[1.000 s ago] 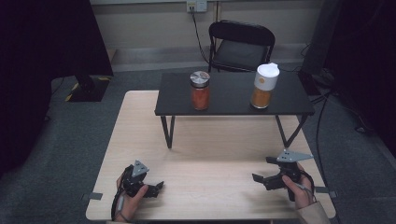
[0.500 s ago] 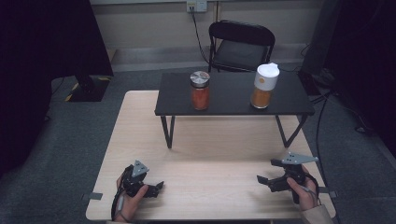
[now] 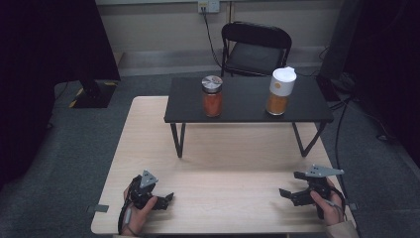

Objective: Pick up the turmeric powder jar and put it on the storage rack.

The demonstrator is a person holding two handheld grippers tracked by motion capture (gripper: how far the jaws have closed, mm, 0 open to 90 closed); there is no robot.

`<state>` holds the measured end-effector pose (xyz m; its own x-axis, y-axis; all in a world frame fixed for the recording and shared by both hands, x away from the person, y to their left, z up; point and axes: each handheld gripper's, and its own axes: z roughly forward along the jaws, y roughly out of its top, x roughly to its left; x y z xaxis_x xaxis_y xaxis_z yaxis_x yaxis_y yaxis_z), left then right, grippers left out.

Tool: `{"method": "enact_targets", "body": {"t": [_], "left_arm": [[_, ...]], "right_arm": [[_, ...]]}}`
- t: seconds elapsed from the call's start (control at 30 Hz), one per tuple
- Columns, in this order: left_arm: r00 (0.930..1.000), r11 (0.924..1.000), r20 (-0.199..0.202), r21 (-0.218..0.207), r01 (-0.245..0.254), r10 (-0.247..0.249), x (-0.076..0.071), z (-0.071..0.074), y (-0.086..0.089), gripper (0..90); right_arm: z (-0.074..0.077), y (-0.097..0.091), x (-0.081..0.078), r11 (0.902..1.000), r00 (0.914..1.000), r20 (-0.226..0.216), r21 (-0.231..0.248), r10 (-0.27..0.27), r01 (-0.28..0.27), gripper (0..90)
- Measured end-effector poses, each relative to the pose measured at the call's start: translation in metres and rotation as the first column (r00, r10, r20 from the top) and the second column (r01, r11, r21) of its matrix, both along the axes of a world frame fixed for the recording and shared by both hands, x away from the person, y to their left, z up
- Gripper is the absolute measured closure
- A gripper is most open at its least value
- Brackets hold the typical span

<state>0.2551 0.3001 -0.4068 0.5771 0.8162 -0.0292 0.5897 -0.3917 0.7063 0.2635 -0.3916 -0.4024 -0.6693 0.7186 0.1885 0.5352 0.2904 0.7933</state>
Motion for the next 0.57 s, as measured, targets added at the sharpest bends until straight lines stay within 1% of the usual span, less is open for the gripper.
{"method": "enact_targets", "body": {"t": [0.07,0.2,0.23,0.27,0.3,0.33,0.37,0.4,0.47,0.5,0.57], "left_arm": [[1.0000,1.0000,0.000,0.000,0.000,0.000,0.000,0.000,0.000,0.0],[1.0000,1.0000,0.000,0.000,0.000,0.000,0.000,0.000,0.000,0.0],[1.0000,1.0000,0.000,0.000,0.000,0.000,0.000,0.000,0.000,0.0],[1.0000,1.0000,0.000,0.000,0.000,0.000,0.000,0.000,0.000,0.0],[1.0000,1.0000,0.000,0.000,0.000,0.000,0.000,0.000,0.000,0.0],[1.0000,1.0000,0.000,0.000,0.000,0.000,0.000,0.000,0.000,0.0],[1.0000,1.0000,0.000,0.000,0.000,0.000,0.000,0.000,0.000,0.0],[1.0000,1.0000,0.000,0.000,0.000,0.000,0.000,0.000,0.000,0.0],[1.0000,1.0000,0.000,0.000,0.000,0.000,0.000,0.000,0.000,0.0],[1.0000,1.0000,0.000,0.000,0.000,0.000,0.000,0.000,0.000,0.0],[1.0000,1.0000,0.000,0.000,0.000,0.000,0.000,0.000,0.000,0.0]], "right_arm": [[0.001,0.001,0.000,0.9996,1.0000,-0.002,-0.027,0.002,-0.002,0.4],[0.000,0.001,-0.001,0.9985,1.0000,-0.005,-0.055,0.004,-0.004,0.6],[0.001,0.002,-0.002,0.9974,1.0000,-0.004,-0.072,0.003,-0.003,0.9],[0.002,0.005,-0.003,0.9949,1.0000,0.002,-0.101,0.003,-0.002,0.7],[0.001,0.007,-0.003,0.9940,1.0000,0.000,-0.109,0.005,-0.004,0.8],[0.000,0.006,-0.002,0.9947,0.9999,-0.010,-0.102,0.011,-0.011,1.2],[0.000,0.008,-0.001,0.9933,0.9999,-0.014,-0.115,0.007,-0.009,1.2],[0.000,0.011,-0.003,0.9893,1.0000,-0.004,-0.146,0.002,-0.003,1.0],[0.000,0.014,-0.002,0.9859,0.9998,-0.005,-0.167,0.017,-0.017,1.2],[0.001,0.016,-0.001,0.9835,0.9998,-0.013,-0.180,0.013,-0.015,1.2],[0.002,0.021,-0.001,0.9784,0.9998,-0.012,-0.206,0.013,-0.015,0.3]]}}
